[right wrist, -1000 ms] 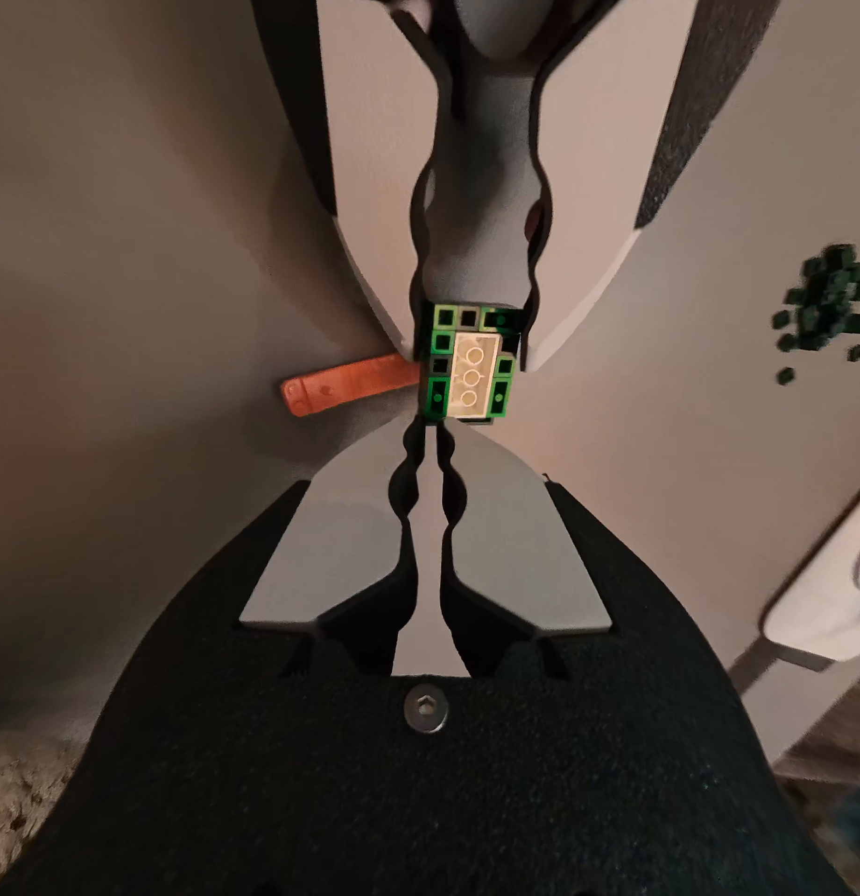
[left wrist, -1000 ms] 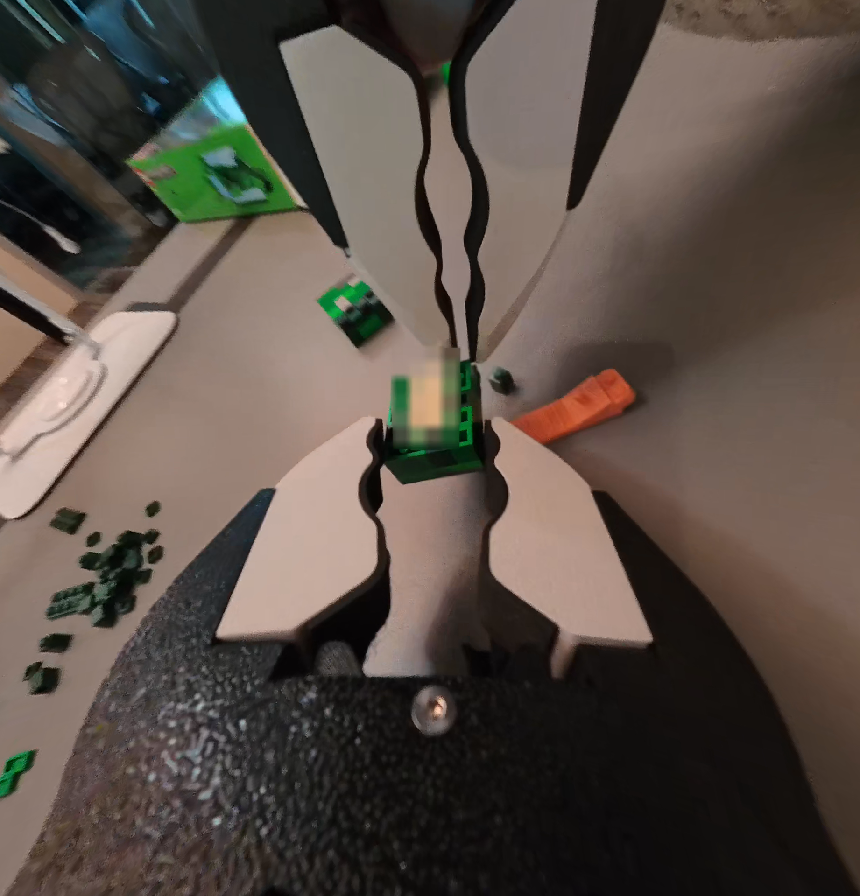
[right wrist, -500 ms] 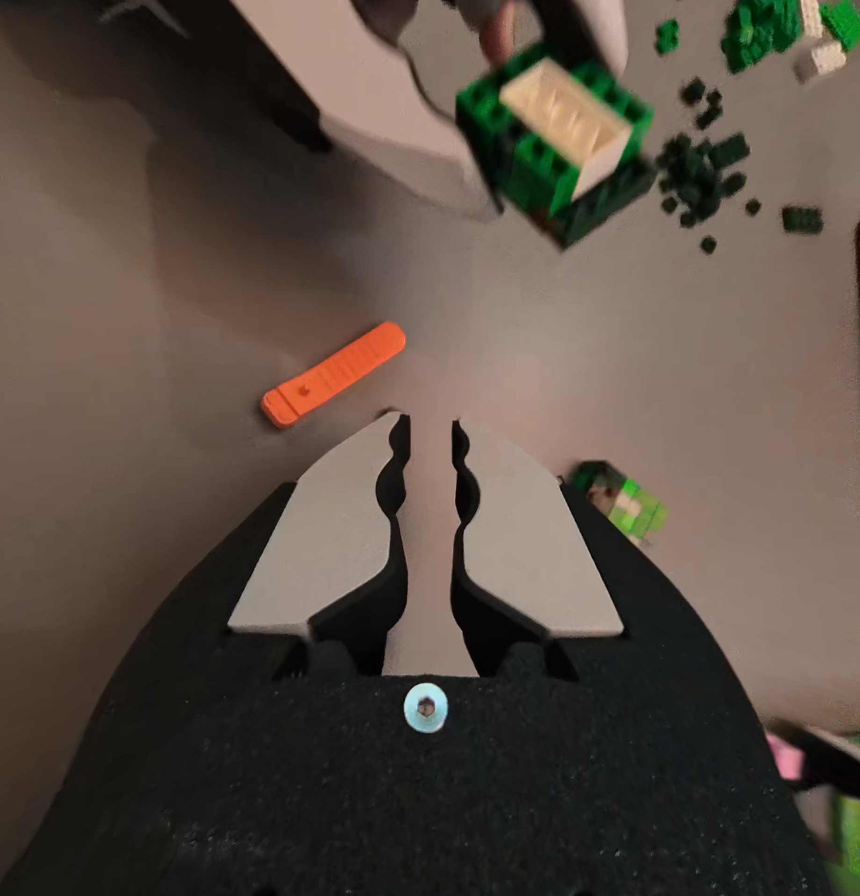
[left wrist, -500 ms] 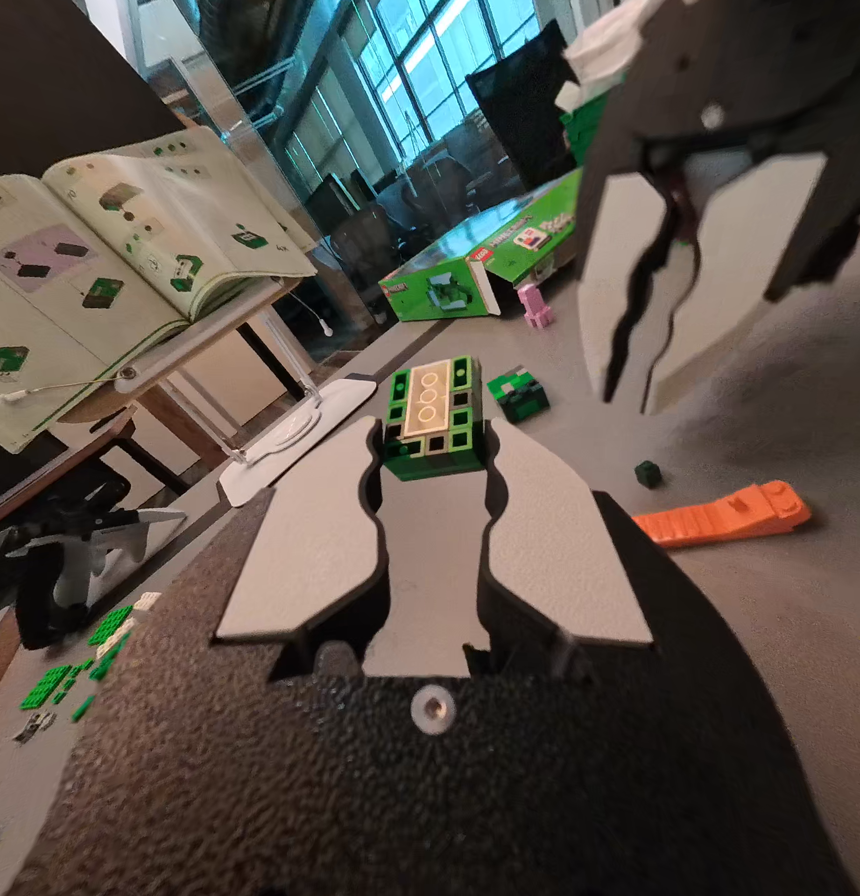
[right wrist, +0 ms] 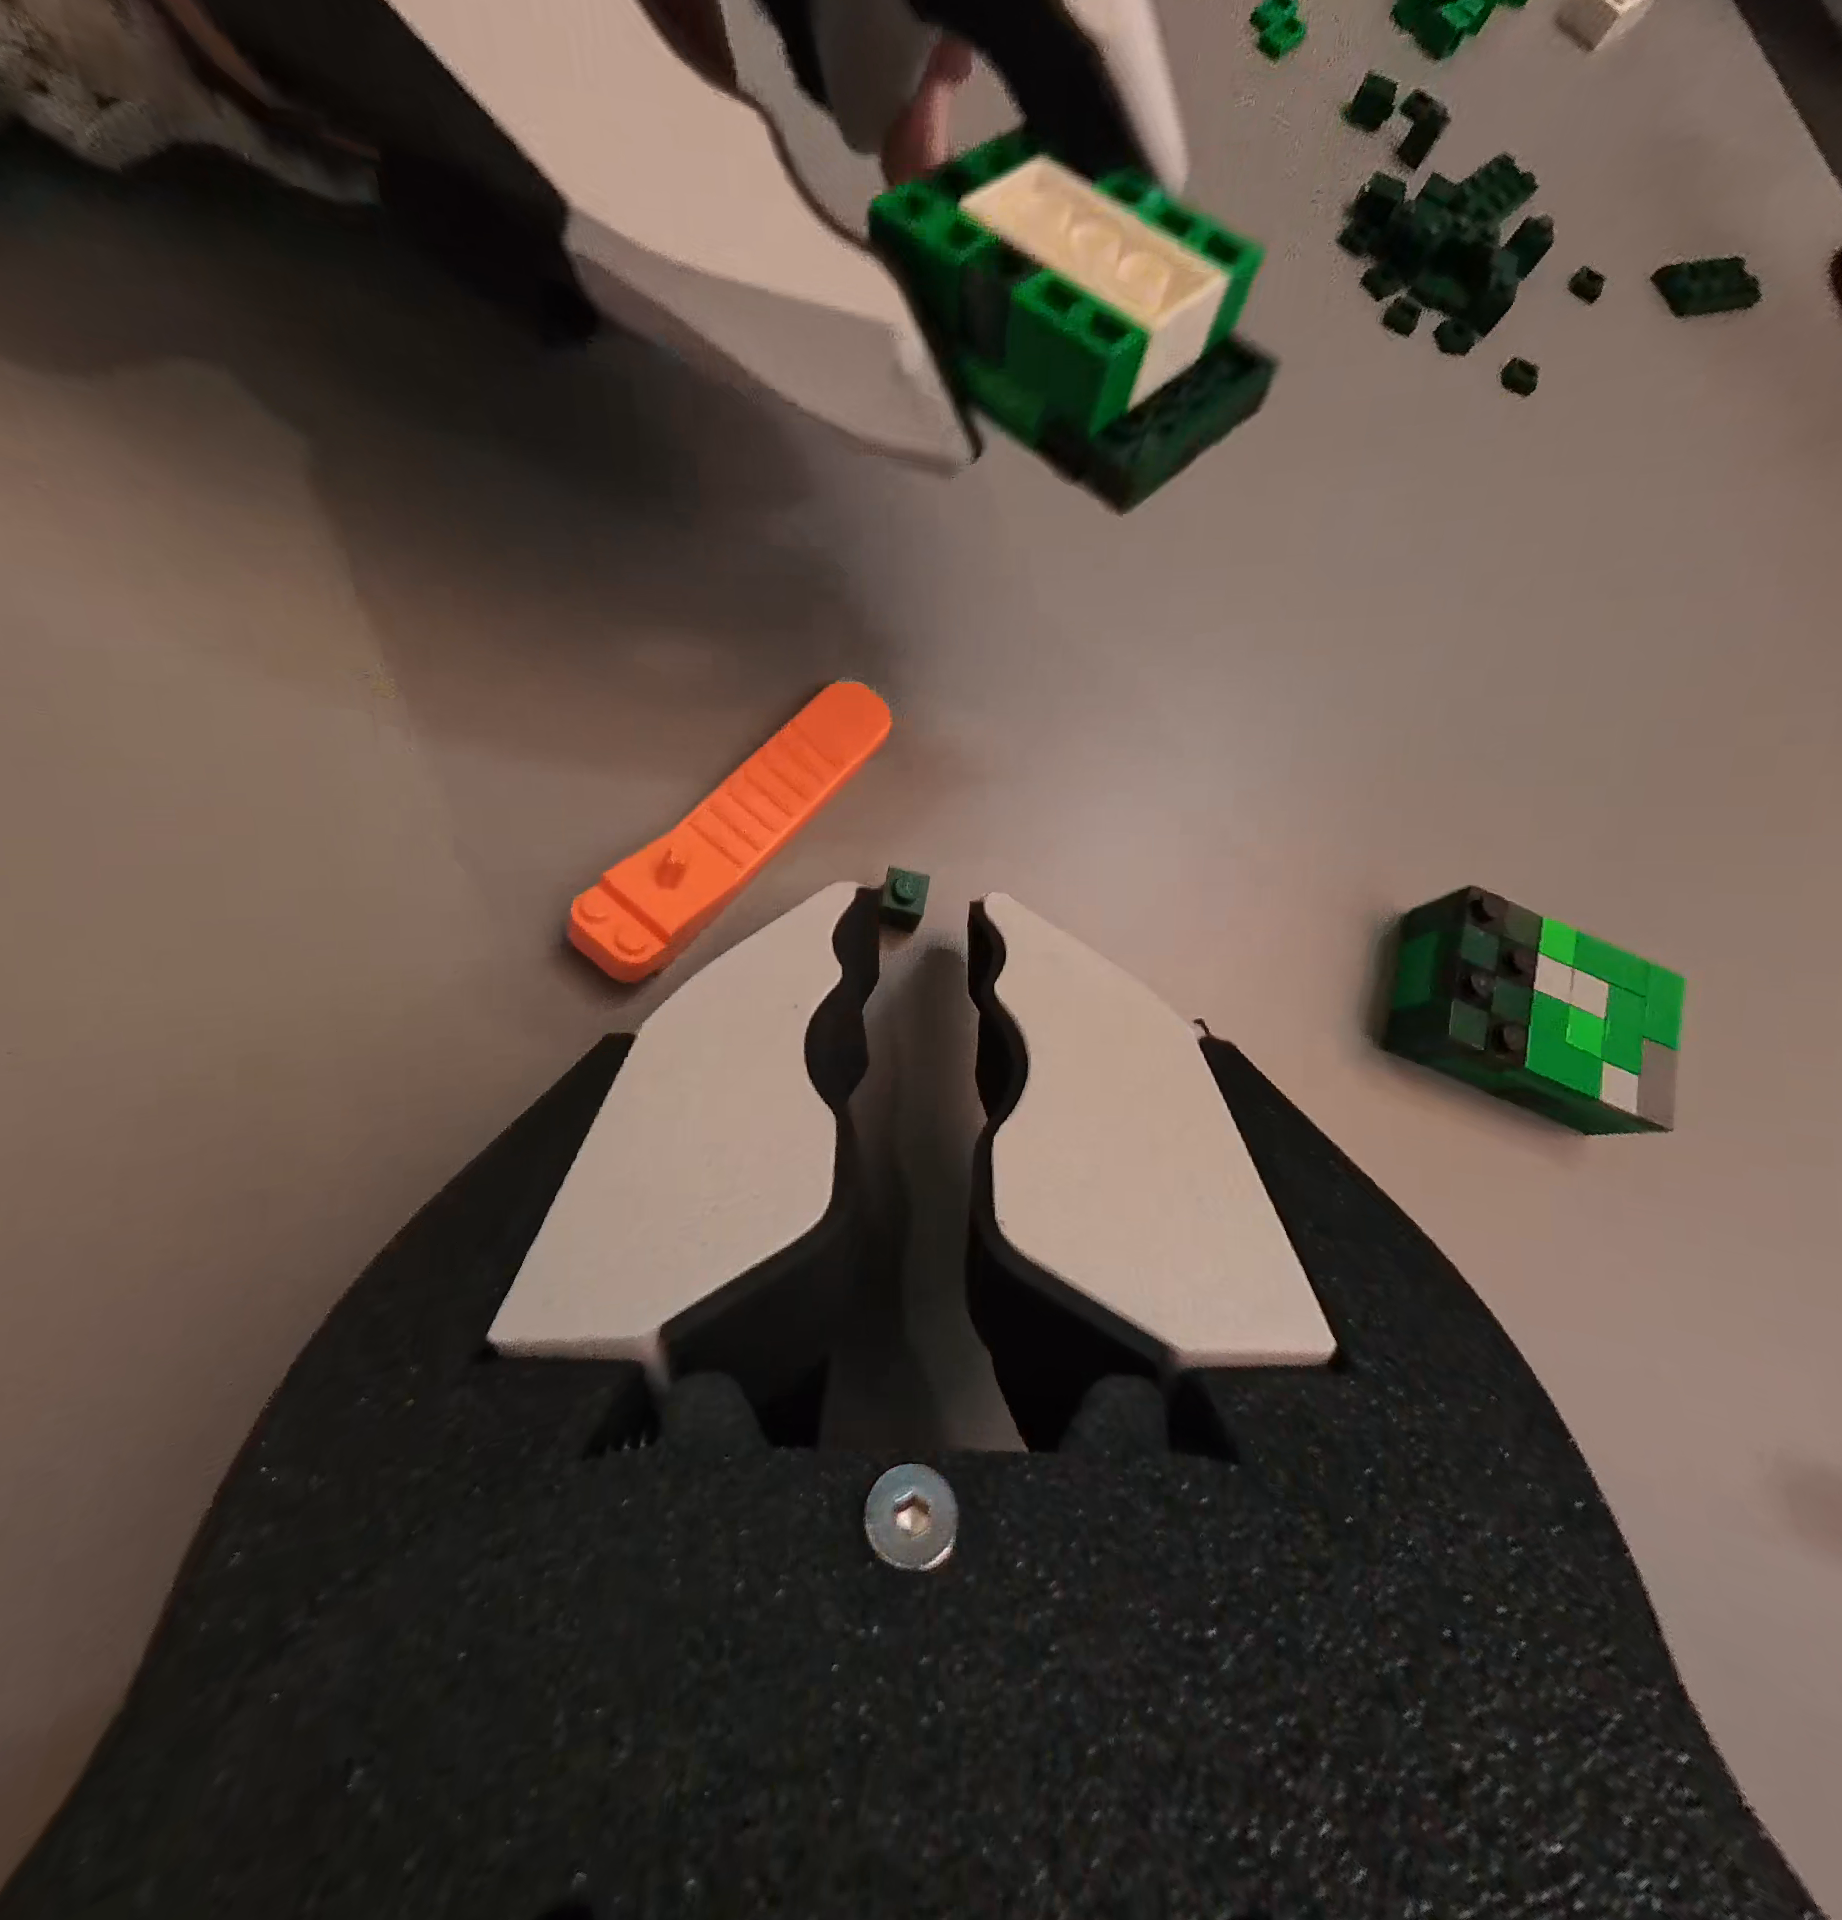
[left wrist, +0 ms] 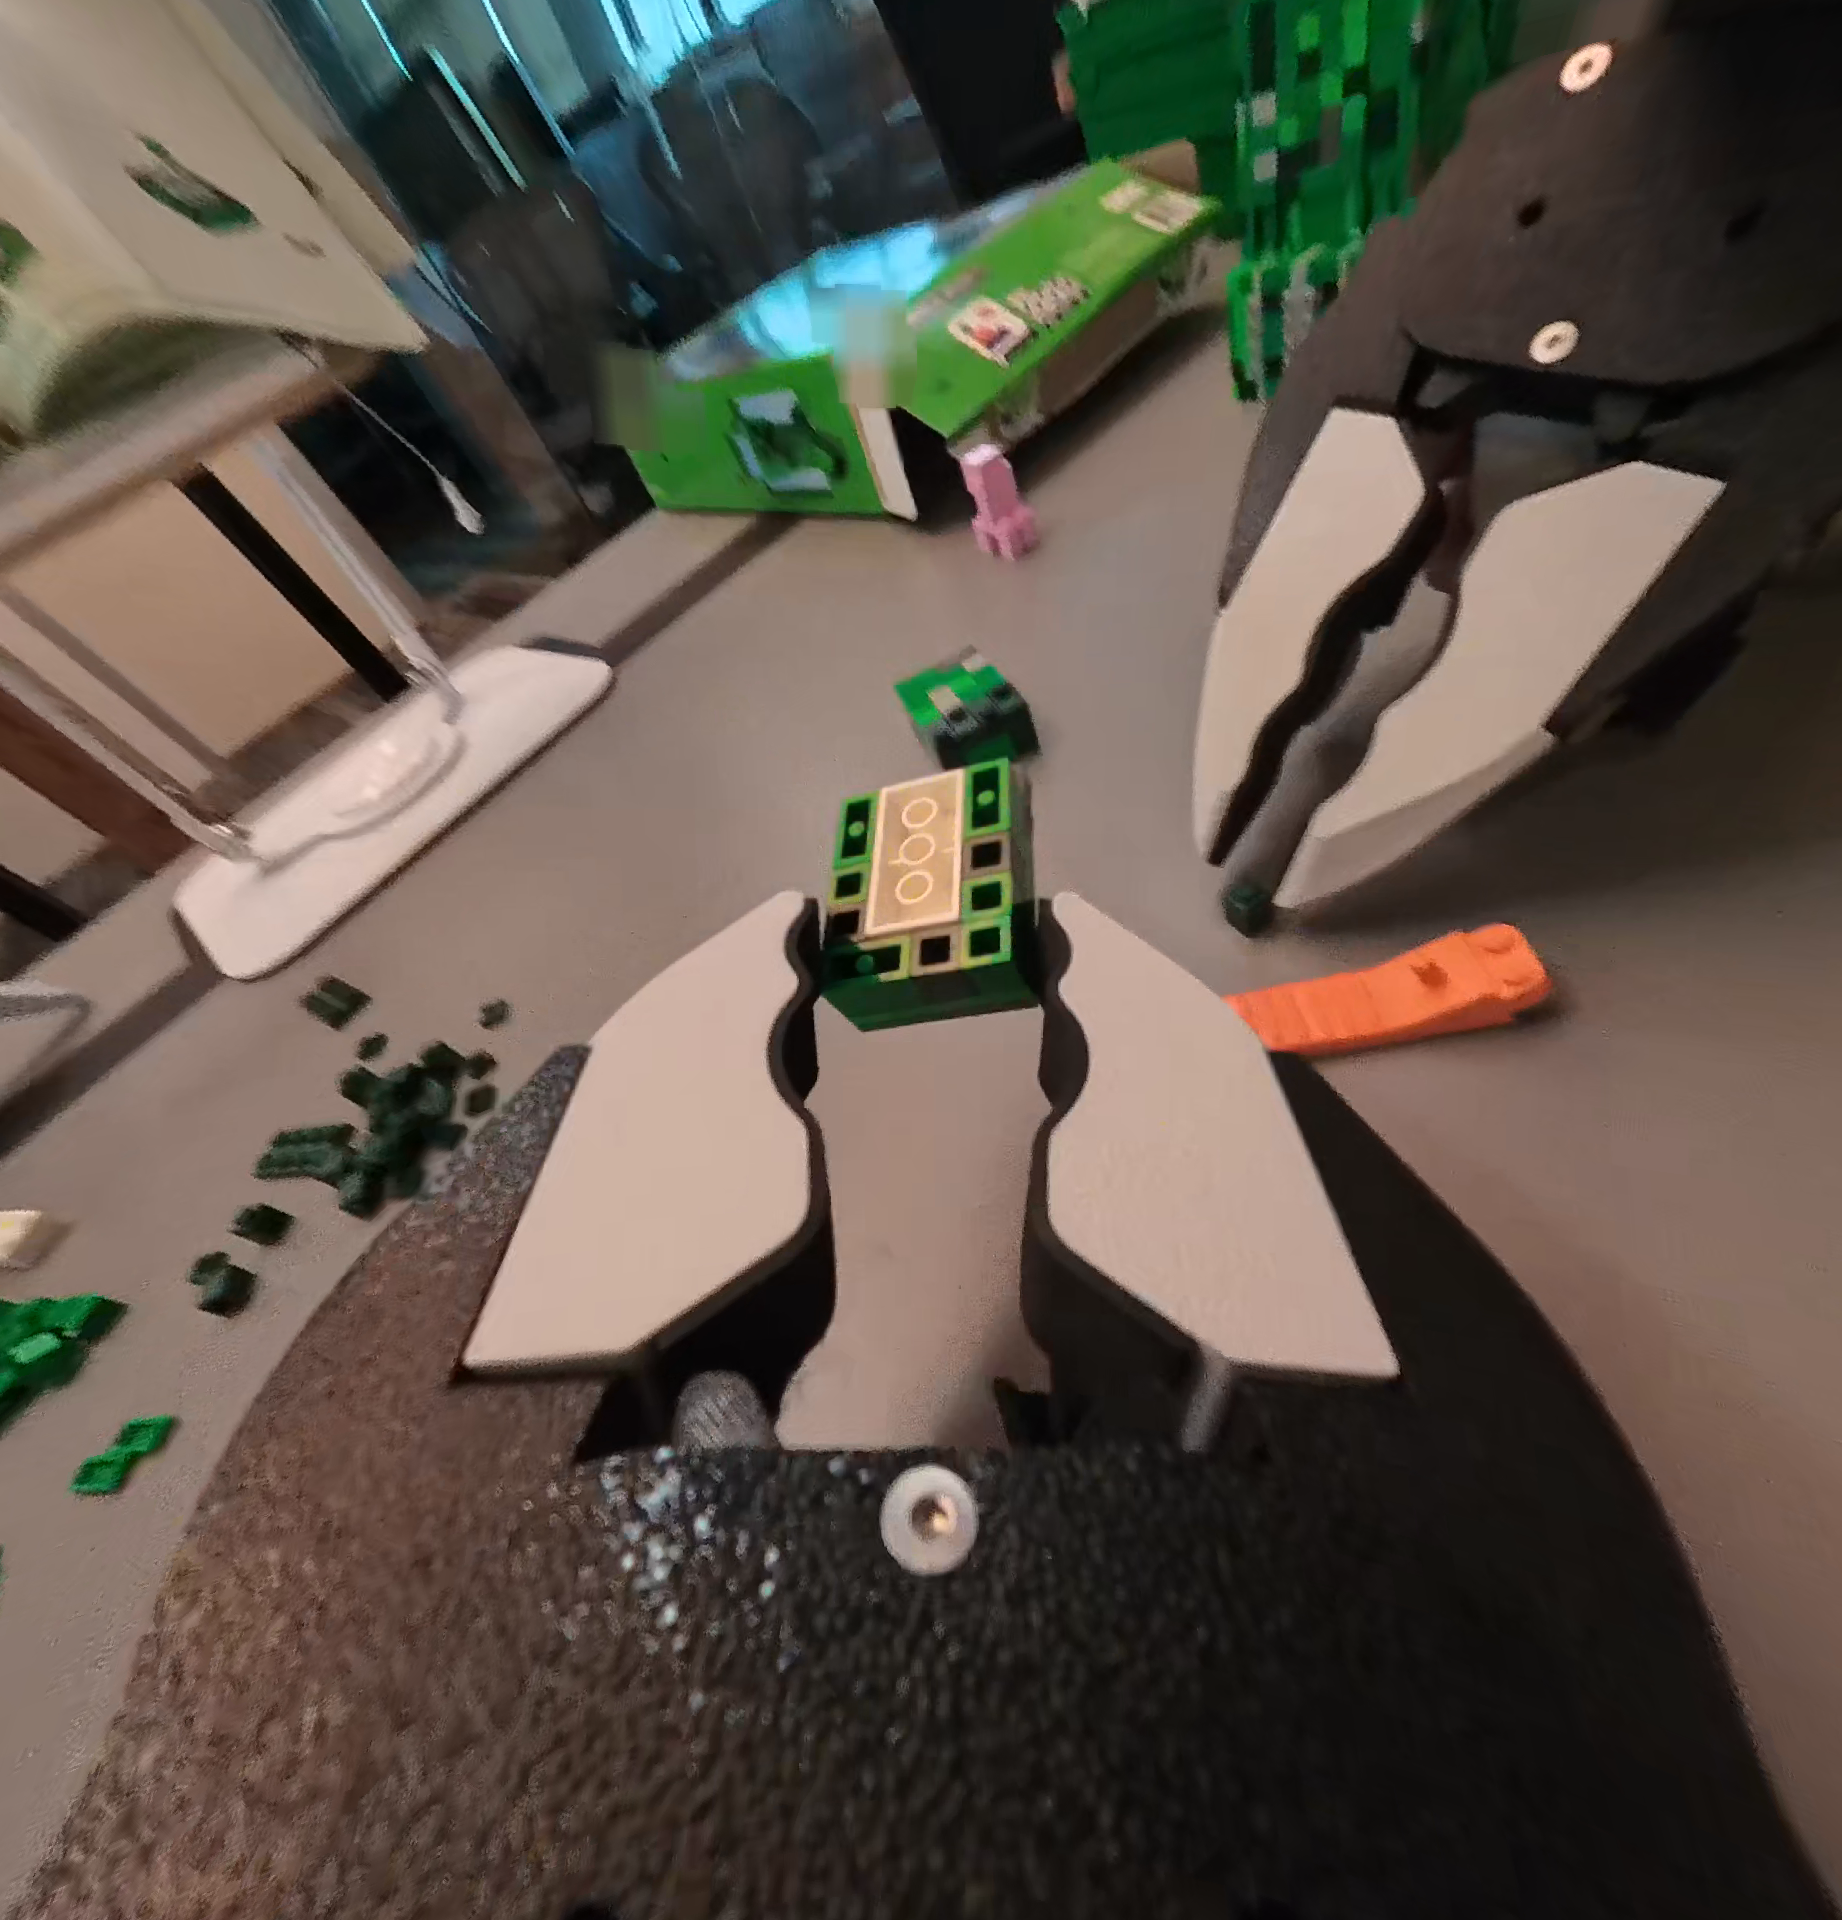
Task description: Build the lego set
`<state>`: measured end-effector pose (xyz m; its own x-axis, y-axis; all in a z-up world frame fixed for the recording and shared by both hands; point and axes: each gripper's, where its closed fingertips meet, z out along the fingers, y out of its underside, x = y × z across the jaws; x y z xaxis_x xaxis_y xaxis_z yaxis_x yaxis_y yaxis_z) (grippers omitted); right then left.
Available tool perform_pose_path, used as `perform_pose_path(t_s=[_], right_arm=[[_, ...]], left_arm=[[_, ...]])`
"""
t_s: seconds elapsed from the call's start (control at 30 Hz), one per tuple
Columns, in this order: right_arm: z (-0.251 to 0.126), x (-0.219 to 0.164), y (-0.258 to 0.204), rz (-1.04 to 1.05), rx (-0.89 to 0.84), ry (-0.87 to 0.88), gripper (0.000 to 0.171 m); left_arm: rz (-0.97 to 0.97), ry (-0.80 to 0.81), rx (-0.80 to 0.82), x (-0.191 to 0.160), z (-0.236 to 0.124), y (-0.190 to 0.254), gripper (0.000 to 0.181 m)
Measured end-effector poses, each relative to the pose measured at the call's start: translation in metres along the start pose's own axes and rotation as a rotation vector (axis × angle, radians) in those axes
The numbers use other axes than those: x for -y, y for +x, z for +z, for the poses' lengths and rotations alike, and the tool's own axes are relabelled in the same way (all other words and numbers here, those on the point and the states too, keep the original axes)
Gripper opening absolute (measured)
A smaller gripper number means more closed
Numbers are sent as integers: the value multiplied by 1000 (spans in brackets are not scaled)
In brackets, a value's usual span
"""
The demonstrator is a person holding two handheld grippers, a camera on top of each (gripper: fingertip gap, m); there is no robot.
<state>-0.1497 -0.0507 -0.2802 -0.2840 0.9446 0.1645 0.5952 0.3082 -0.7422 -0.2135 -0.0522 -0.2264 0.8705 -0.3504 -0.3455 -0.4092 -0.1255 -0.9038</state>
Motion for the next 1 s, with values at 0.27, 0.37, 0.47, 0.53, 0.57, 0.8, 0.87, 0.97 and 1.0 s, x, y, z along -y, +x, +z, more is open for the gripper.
perform_pose_path(t_s=[0.27, 0.37, 0.47, 0.53, 0.57, 0.8, 0.87, 0.97, 1.0], right_arm=[[-6, 9, 11, -8, -91, 95, 7], [-24, 23, 17, -109, -169, 258, 7], [-41, 29, 15, -264, -228, 397, 7], [-46, 33, 13, -309, -249, 452, 7], [-48, 35, 11, -315, -243, 476, 7], [-58, 43, 7, -292, -206, 571, 7], [-64, 47, 7, -298, -230, 618, 7], [-73, 54, 8, -402, -351, 664, 7], [-75, 56, 6, -456, -397, 667, 7]], left_arm=[[-143, -213, -94, -19, -12, 36, 40], [-101, -277, -57, -27, -14, 46, 40], [-88, -307, -36, -28, -14, 54, 40], [-82, -367, -42, -35, -13, 58, 40], [-77, -391, -42, -37, -12, 59, 40], [-128, -448, 18, -41, -16, 50, 83], [-70, -430, 81, -32, -22, 41, 88], [-109, -311, 62, 2, -20, 49, 63], [-138, -277, 48, 12, -18, 53, 57]])
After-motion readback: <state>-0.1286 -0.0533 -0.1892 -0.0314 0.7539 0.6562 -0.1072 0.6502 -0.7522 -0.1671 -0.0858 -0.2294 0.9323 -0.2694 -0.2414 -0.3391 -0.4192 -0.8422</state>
